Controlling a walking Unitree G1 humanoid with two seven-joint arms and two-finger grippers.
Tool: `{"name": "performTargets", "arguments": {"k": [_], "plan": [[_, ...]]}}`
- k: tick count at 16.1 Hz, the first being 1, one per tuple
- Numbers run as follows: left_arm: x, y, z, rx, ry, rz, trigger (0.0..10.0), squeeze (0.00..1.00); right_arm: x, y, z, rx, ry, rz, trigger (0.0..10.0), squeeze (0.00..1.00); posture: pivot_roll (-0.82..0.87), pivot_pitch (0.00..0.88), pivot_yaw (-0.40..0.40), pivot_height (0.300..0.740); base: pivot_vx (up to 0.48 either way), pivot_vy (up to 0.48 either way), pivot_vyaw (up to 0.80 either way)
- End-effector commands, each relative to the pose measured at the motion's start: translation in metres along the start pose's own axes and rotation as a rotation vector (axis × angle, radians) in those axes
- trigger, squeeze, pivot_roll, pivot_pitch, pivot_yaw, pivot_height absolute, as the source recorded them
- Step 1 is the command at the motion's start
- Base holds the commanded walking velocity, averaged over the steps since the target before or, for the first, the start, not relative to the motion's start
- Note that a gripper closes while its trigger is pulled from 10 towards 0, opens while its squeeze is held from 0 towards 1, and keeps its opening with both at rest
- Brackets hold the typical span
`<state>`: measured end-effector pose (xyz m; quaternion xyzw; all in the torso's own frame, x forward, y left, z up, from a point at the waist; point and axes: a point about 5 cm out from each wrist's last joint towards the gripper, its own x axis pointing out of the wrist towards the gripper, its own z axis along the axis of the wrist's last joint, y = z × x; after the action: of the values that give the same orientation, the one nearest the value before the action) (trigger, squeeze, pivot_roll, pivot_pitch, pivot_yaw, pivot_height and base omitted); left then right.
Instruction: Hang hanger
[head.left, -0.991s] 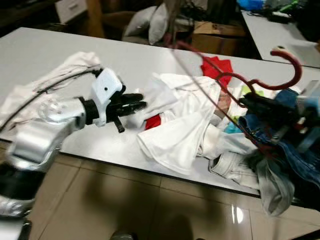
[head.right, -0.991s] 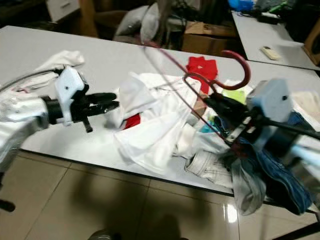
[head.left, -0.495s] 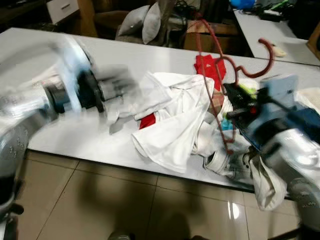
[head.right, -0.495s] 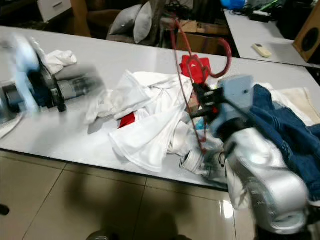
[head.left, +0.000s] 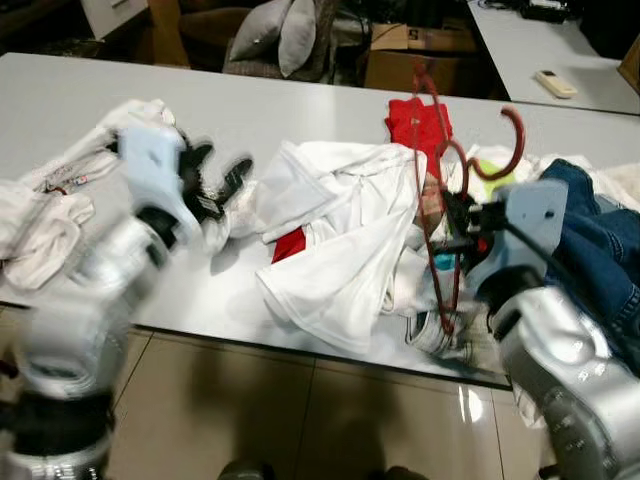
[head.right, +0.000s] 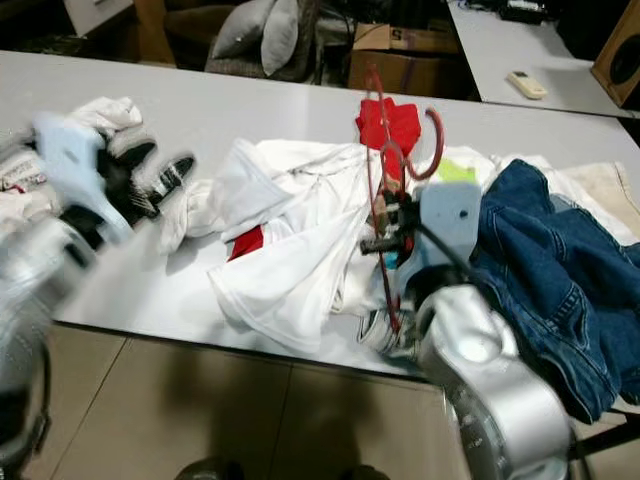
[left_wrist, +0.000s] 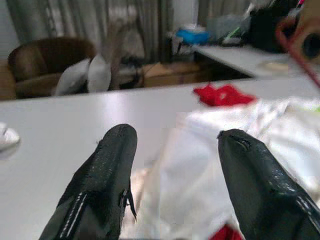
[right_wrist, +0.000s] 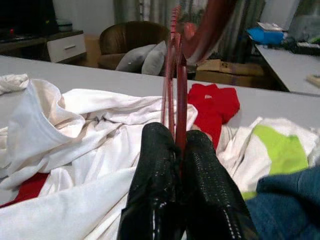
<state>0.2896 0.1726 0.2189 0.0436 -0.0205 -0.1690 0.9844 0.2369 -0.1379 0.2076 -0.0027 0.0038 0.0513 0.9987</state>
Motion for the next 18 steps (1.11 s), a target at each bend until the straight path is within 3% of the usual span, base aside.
{"name": "performTargets", "arguments": {"k": [1, 3, 7, 12, 18], "plan": [[-0.001, -0.005, 0.004, 0.063, -0.016, 0.004, 10.0, 0.0, -0.002, 0.0, 0.0, -0.001, -0.012, -0.023, 10.0, 0.0, 0.02, 0.058, 0.024, 0.74, 0.0, 0.289, 0.0], [0.002, -0.015, -0.003, 0.078, 0.004, 0.003, 10.0, 0.0, -0.002, -0.005, -0.004, 0.01, -0.03, -0.079, 10.0, 0.0, 0.02, 0.046, 0.018, 0.74, 0.0, 0.302, 0.0], [0.008, -0.018, -0.006, 0.12, -0.004, 0.022, 10.0, 0.0, 0.001, -0.007, 0.003, 0.007, -0.089, -0.127, 10.0, 0.0, 0.01, 0.054, 0.038, 0.74, 0.0, 0.32, 0.0], [0.003, -0.018, -0.011, 0.092, 0.01, 0.049, 10.0, 0.0, 0.002, 0.0, -0.004, 0.053, -0.07, -0.105, 10.0, 0.0, 0.02, 0.044, 0.015, 0.74, 0.0, 0.334, 0.0], [0.007, -0.021, -0.012, 0.106, 0.019, 0.028, 10.0, 0.0, 0.005, 0.004, -0.009, 0.032, -0.059, -0.076, 10.0, 0.0, 0.03, 0.059, 0.034, 0.74, 0.0, 0.356, 0.0]]}}
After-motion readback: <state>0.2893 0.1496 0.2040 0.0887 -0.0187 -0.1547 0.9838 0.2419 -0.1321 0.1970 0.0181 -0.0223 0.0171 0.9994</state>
